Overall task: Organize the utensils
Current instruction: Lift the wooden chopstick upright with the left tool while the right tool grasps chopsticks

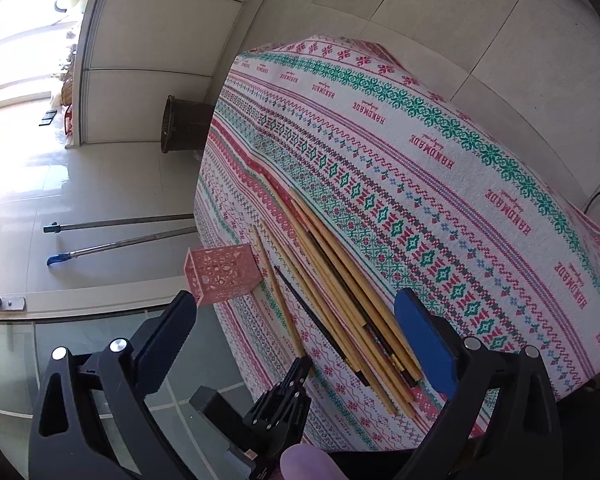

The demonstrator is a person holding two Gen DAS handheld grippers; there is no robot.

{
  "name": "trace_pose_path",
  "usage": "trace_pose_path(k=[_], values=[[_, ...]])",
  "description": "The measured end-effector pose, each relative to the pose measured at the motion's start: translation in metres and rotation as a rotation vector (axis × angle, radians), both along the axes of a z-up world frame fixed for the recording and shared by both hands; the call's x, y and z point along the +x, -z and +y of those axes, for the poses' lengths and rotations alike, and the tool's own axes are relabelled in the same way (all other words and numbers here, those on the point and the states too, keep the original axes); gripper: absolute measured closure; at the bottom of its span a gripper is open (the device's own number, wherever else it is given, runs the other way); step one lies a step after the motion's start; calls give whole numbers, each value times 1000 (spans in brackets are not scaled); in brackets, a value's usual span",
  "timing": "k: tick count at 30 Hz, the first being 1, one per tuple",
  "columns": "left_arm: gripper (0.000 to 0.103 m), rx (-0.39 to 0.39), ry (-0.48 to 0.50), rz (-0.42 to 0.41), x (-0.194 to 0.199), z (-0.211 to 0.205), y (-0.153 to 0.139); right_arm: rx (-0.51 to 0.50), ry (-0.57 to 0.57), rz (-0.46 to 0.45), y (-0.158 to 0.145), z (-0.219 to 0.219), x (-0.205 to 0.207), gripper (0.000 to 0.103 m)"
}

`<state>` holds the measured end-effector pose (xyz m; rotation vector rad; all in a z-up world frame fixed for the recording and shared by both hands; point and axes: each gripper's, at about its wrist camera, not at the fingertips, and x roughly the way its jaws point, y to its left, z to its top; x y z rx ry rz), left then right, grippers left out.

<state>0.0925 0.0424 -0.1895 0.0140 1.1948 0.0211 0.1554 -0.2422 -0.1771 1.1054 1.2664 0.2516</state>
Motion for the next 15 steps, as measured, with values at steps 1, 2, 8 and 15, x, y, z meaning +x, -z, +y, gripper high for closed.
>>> trace_pose_path(k=[1,2,8,15], values=[[97,-9,2,-37,-5,-4,-11,-14,6,6,2,1,2,7],[97,-27,9,-87,-10,-2,-26,-36,11,8,4,3,4,7],[97,-30,83,-409,-39,-2,-109,-181,-71,-31,3,29,26,7],[97,-65,83,-570,-45,4,-151,-395,-264,-102,14,80,69,38]])
